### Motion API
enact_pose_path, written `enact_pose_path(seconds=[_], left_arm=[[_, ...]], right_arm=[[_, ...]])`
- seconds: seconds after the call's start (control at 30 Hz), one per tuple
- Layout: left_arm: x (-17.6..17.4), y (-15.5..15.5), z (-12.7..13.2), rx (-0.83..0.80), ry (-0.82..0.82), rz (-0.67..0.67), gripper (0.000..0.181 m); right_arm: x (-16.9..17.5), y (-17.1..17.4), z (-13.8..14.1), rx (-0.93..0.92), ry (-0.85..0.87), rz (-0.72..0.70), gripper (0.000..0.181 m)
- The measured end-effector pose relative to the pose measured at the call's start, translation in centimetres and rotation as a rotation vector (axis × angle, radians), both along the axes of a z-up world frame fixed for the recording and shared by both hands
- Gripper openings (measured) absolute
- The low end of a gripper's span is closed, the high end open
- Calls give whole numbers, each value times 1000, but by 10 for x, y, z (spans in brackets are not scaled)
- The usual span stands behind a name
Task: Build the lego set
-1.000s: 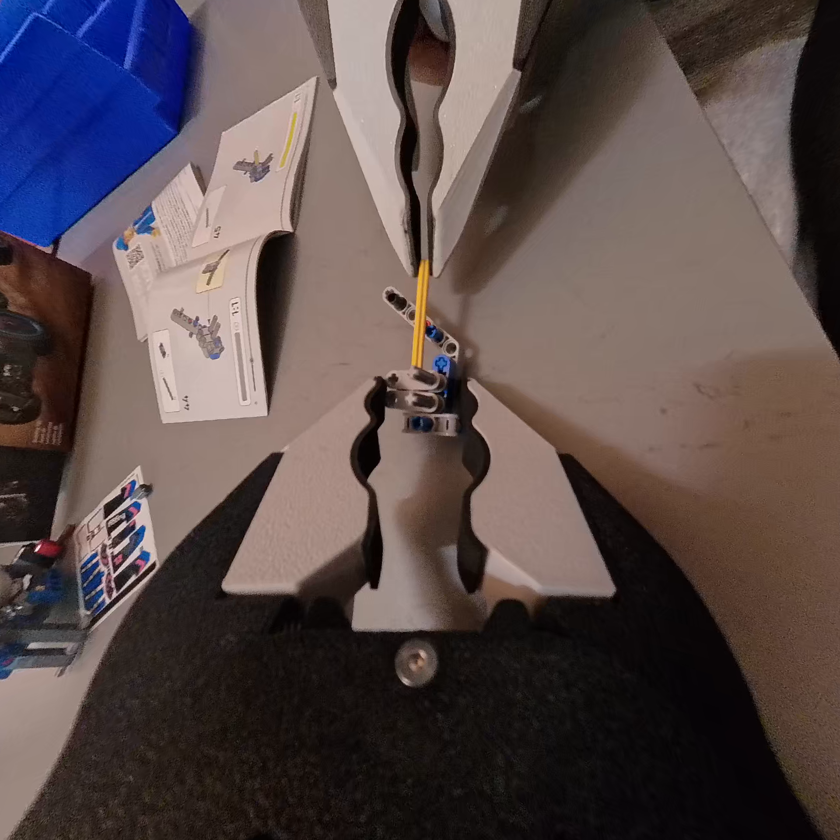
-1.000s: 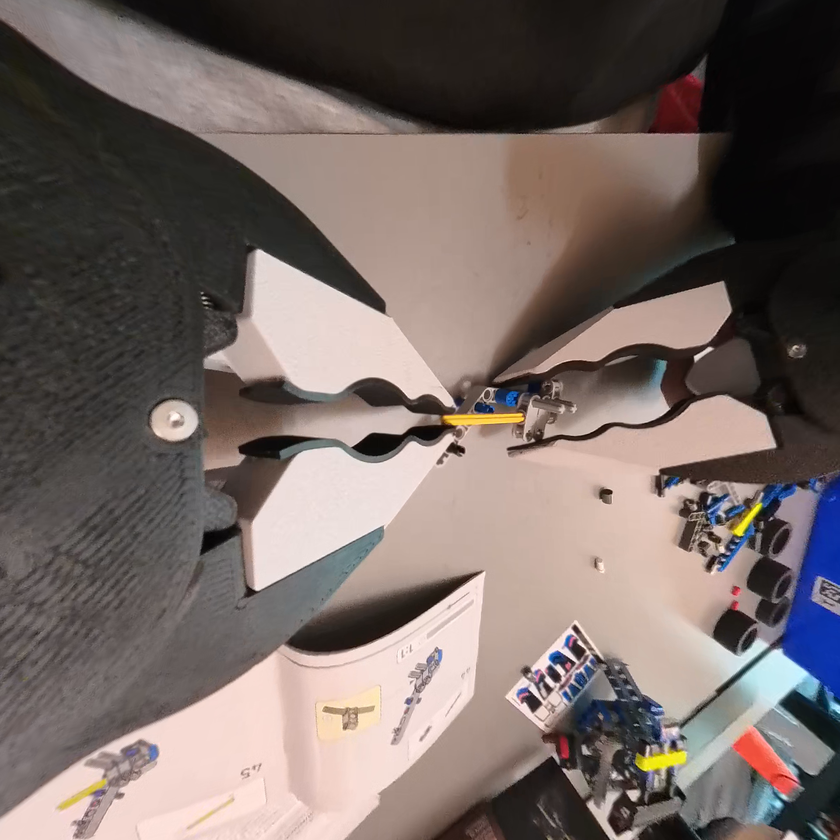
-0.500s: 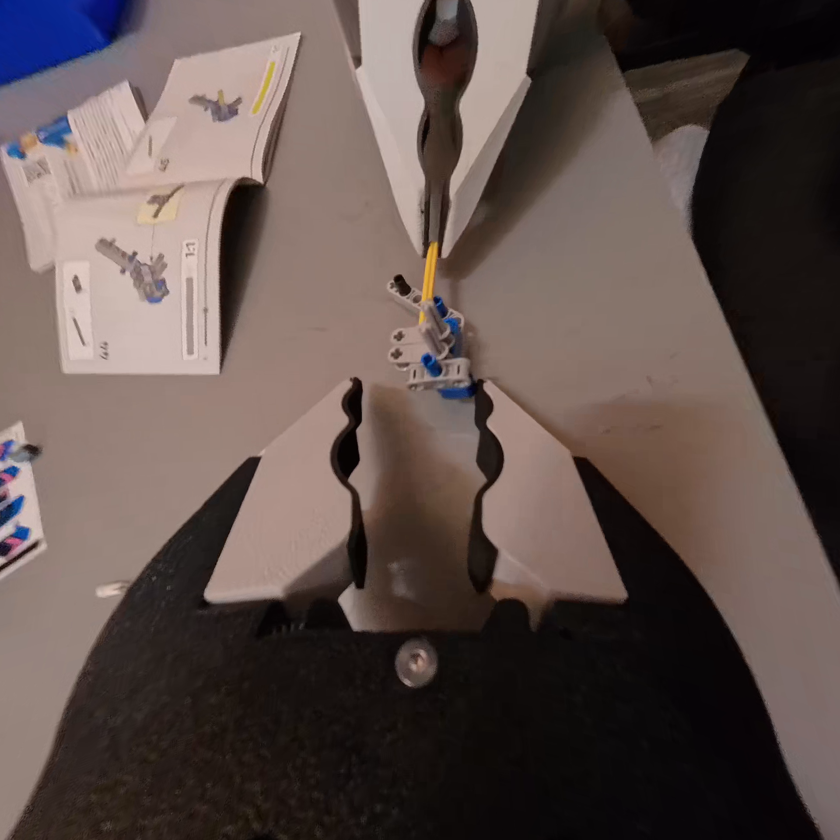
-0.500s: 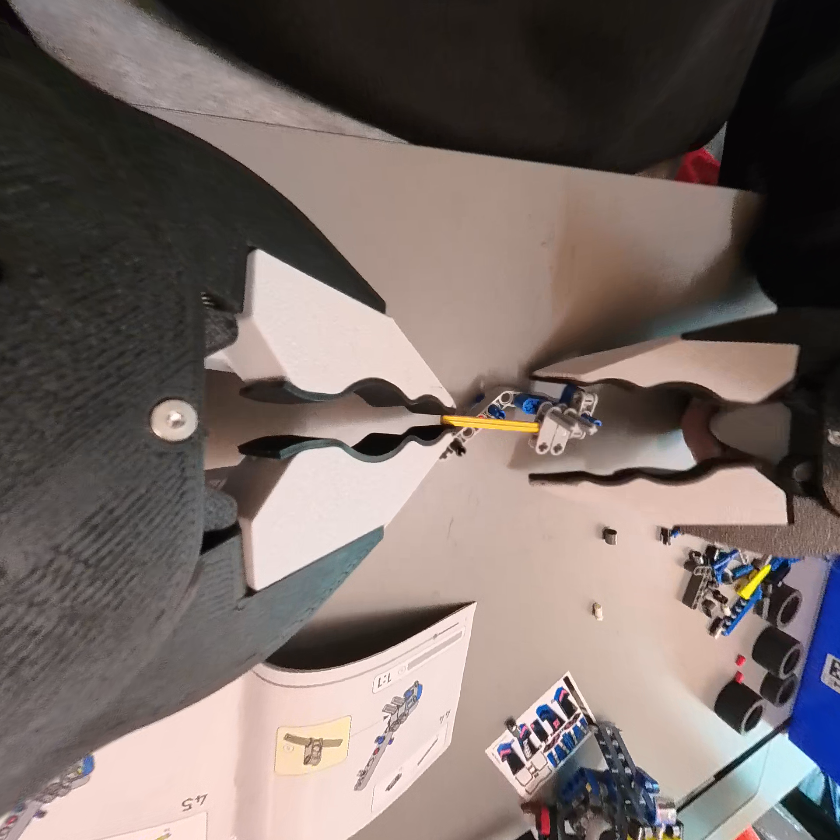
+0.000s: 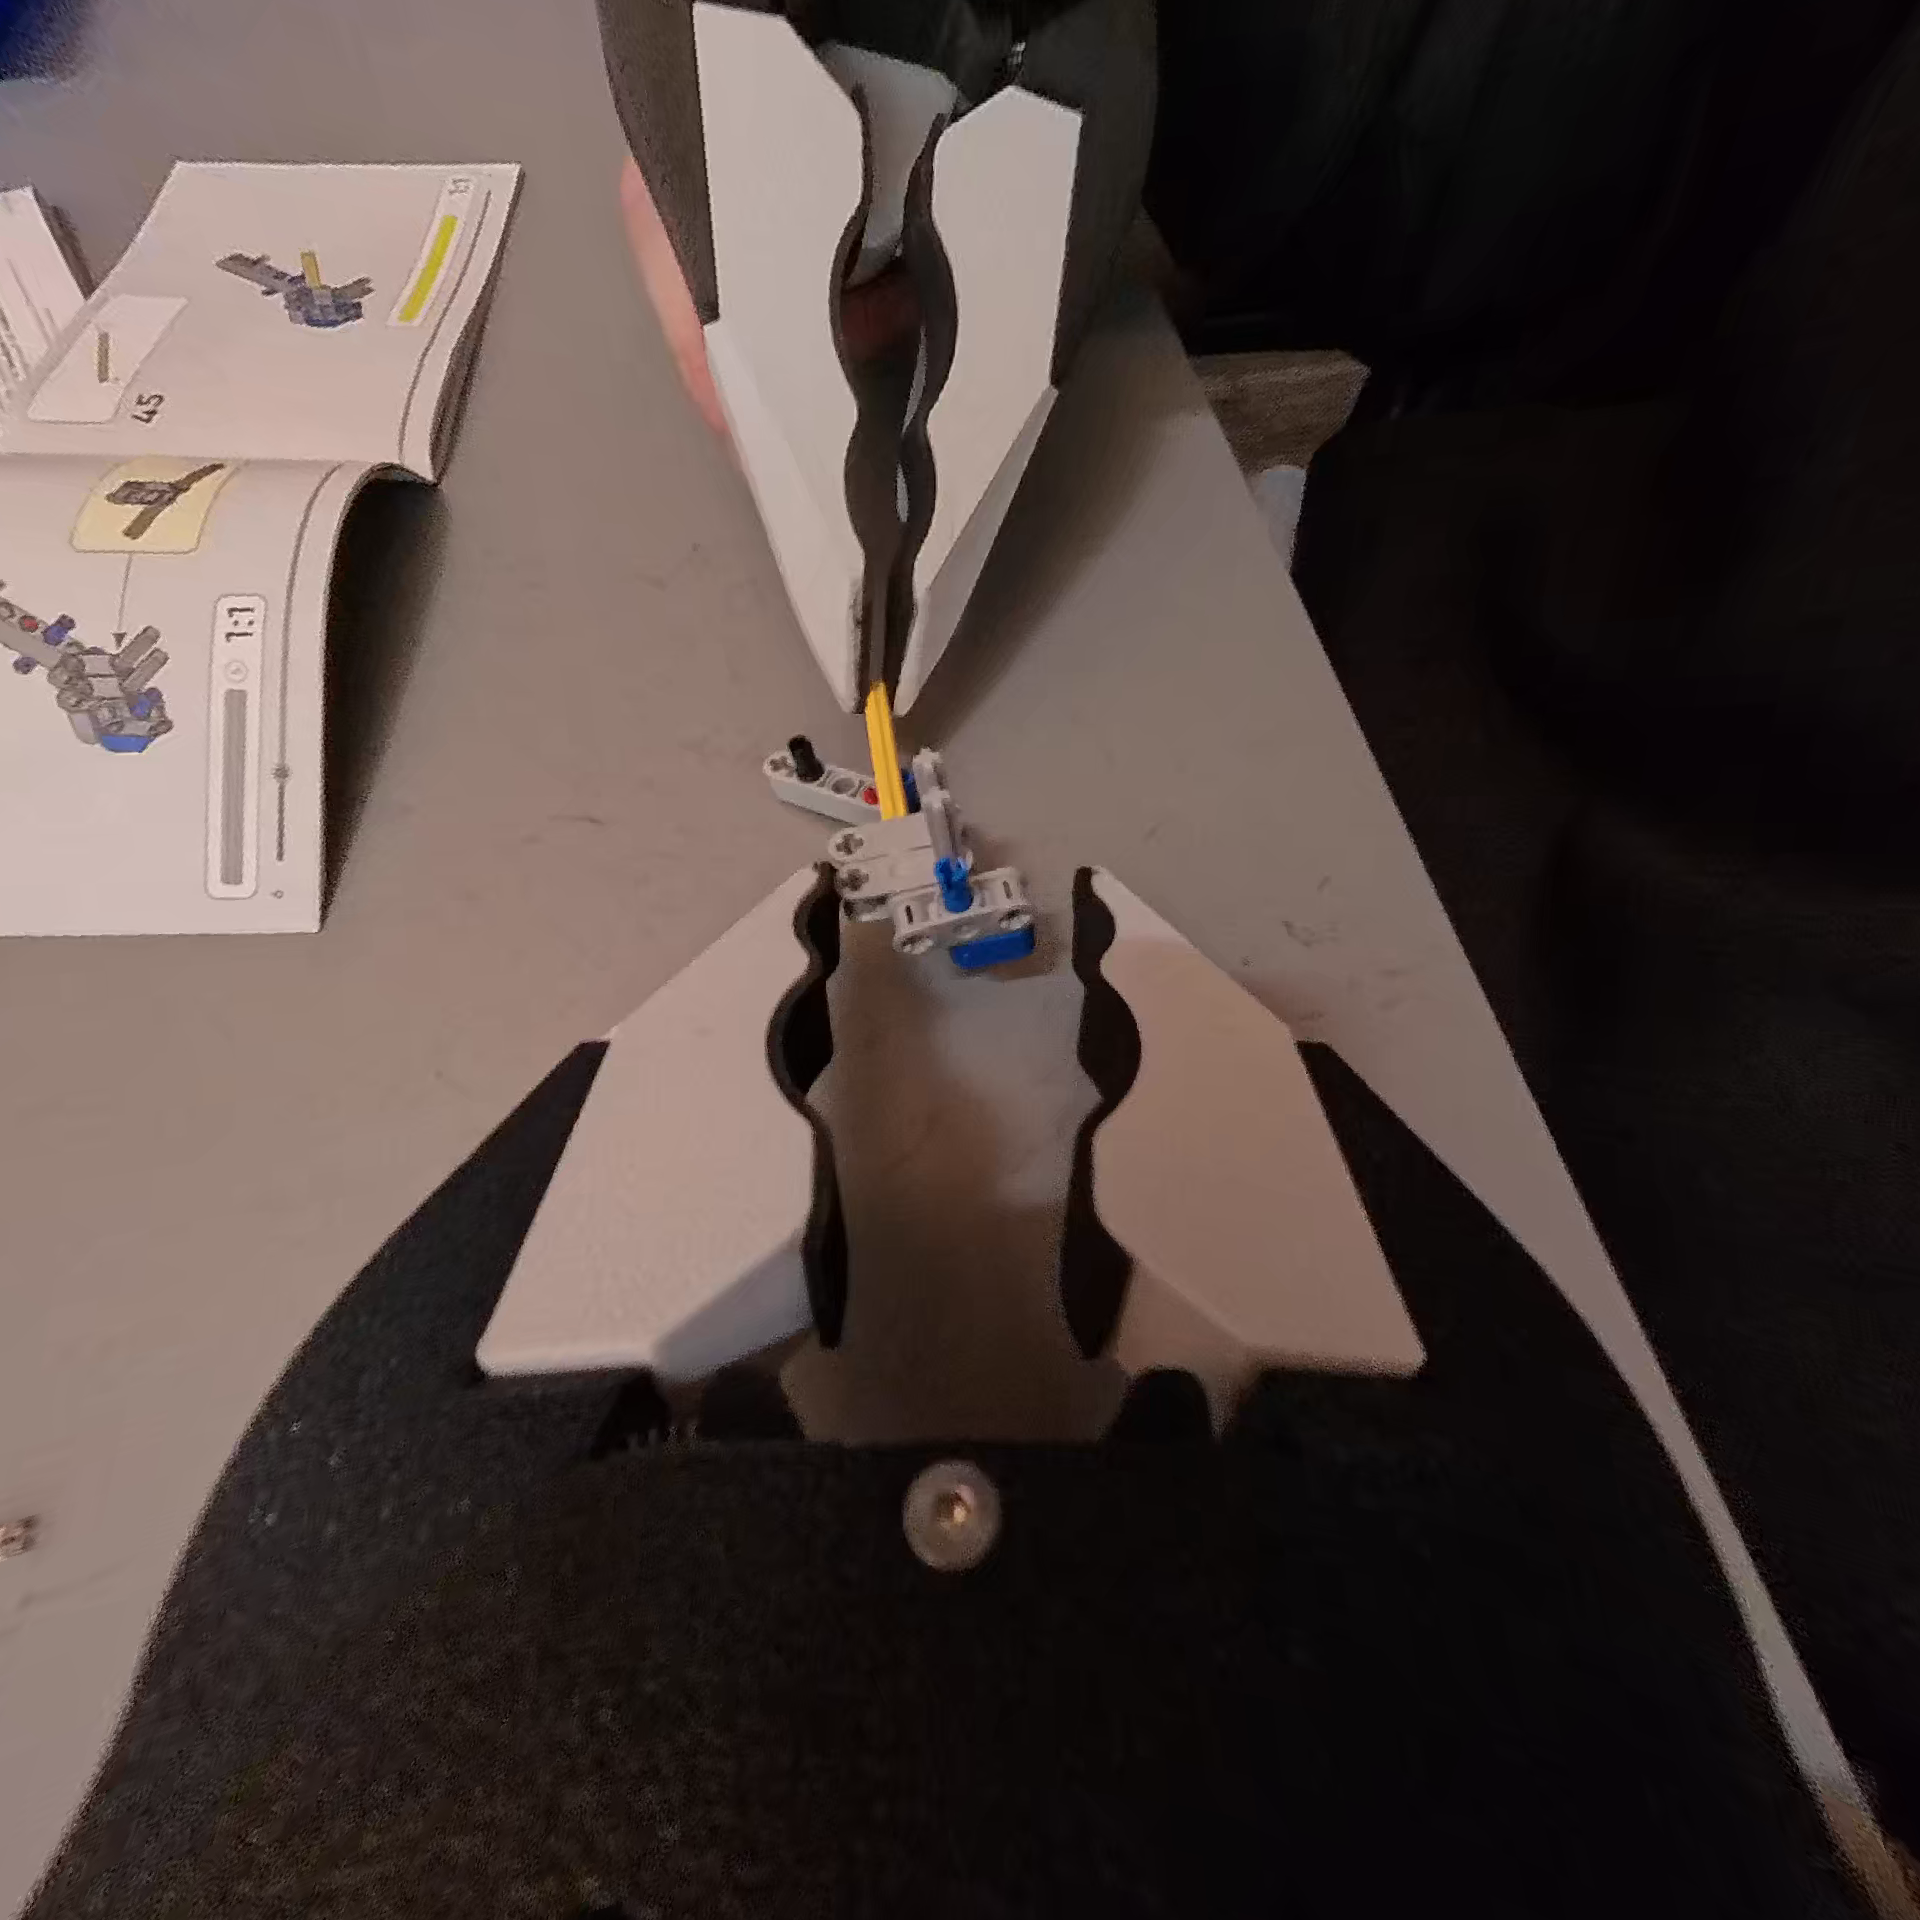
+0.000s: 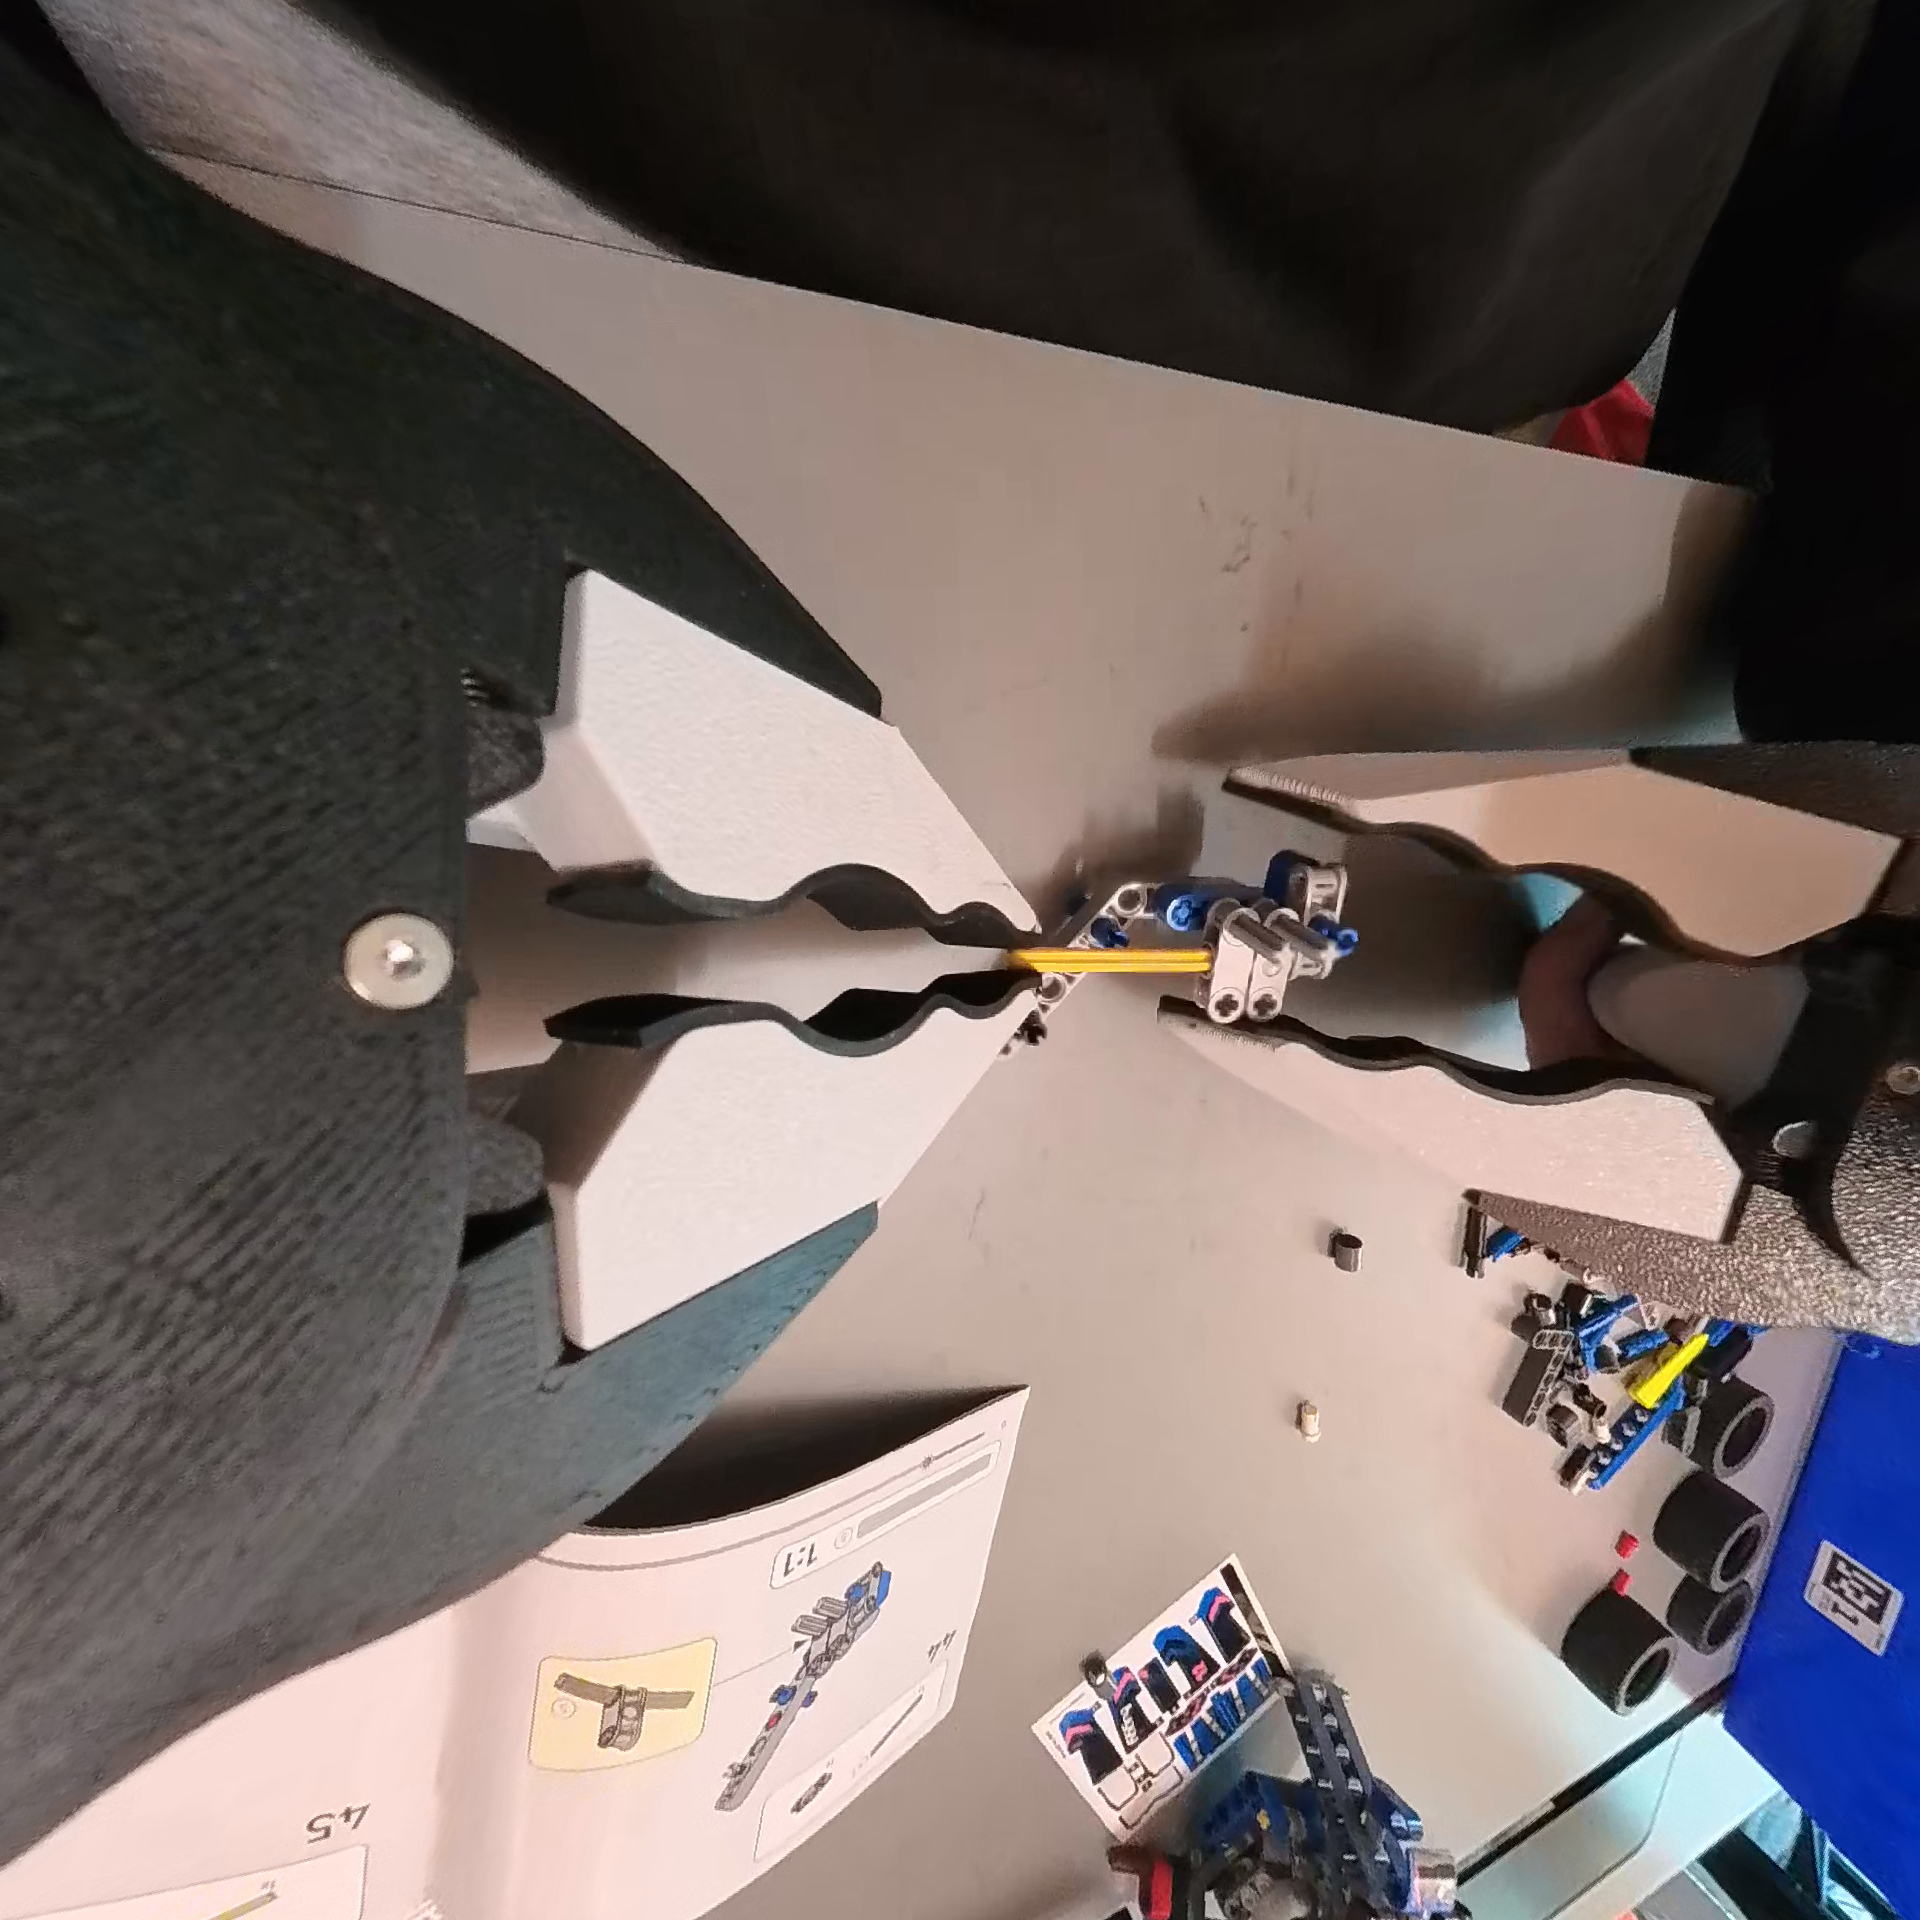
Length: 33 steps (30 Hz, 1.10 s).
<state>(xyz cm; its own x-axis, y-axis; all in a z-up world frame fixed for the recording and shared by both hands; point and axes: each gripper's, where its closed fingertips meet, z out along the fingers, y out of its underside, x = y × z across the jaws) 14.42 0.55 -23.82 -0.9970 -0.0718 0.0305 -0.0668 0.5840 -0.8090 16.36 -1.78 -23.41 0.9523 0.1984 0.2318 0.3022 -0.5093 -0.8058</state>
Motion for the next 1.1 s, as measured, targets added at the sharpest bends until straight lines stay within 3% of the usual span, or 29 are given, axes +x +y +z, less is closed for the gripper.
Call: enact_pose_path(seconds=[0.03, 0.43, 0.63, 1.1], left_arm=[[0, -1, 0, -2, 0, 1, 41], [11, 8, -12, 84, -106, 36, 32], [16, 10, -14, 105, -147, 81, 31], [11, 9, -9, 71, -155, 33, 33]], right_arm=[[0, 0, 0, 1, 1, 2, 3], [-3, 5, 5, 29, 17, -8, 3], [0, 6, 6, 10, -90, -51, 3], [1, 7, 4, 43, -73, -25, 3]])
